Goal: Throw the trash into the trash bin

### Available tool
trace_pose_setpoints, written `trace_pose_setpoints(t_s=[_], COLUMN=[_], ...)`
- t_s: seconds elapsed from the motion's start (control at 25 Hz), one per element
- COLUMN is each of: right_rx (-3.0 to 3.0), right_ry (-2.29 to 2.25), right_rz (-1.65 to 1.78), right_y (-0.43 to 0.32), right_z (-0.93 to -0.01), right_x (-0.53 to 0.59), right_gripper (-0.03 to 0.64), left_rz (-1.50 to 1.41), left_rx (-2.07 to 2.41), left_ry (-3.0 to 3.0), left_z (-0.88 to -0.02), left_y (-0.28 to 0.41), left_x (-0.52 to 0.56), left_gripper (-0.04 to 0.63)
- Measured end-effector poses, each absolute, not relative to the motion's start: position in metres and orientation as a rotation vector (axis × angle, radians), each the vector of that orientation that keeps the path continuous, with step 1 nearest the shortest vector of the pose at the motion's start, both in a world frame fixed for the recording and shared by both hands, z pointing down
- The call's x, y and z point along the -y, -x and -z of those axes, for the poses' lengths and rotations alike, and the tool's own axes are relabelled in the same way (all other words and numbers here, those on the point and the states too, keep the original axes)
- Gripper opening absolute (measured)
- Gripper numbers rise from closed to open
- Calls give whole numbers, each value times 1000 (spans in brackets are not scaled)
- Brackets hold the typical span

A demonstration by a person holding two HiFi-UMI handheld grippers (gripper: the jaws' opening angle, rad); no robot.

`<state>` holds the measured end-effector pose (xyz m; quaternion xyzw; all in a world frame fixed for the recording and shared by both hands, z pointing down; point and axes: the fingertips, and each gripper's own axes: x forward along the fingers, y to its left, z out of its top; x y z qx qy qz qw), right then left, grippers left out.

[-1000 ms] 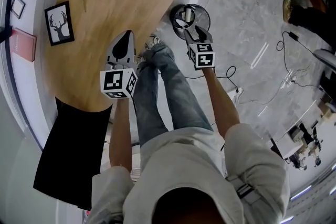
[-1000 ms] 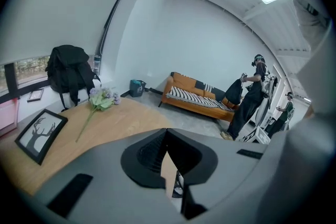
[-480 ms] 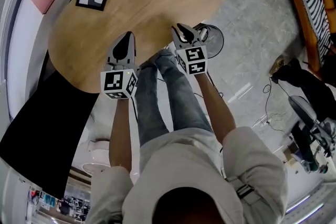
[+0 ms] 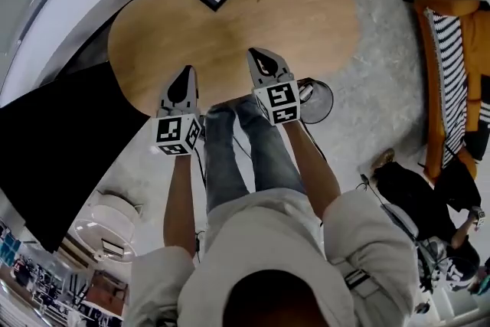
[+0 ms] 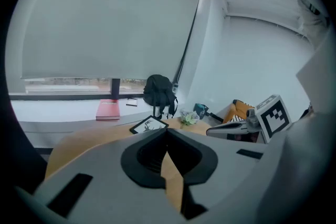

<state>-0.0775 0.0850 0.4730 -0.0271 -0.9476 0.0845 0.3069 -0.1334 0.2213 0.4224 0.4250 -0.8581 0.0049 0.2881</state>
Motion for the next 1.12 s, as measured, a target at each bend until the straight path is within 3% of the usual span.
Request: trace_pose_setpoints(t_s=[0.28, 0.68, 1.12], right_rx=[2603, 2808, 2932], right_ry=[93, -33, -138], right_rz=[-150, -45, 43], right_y=[111, 149, 142], right_z=[-399, -252, -138], right_x=[-90, -48, 0], right_gripper=[28, 28, 28], left_rz=[-11, -52, -55], left_rx=[2394, 2545, 2642], left_ry=[-1092, -1222, -1307], left_z=[-374, -240, -134], left_y=[158, 208, 236], left_x=[-248, -212, -190], left_gripper=[17, 17, 17])
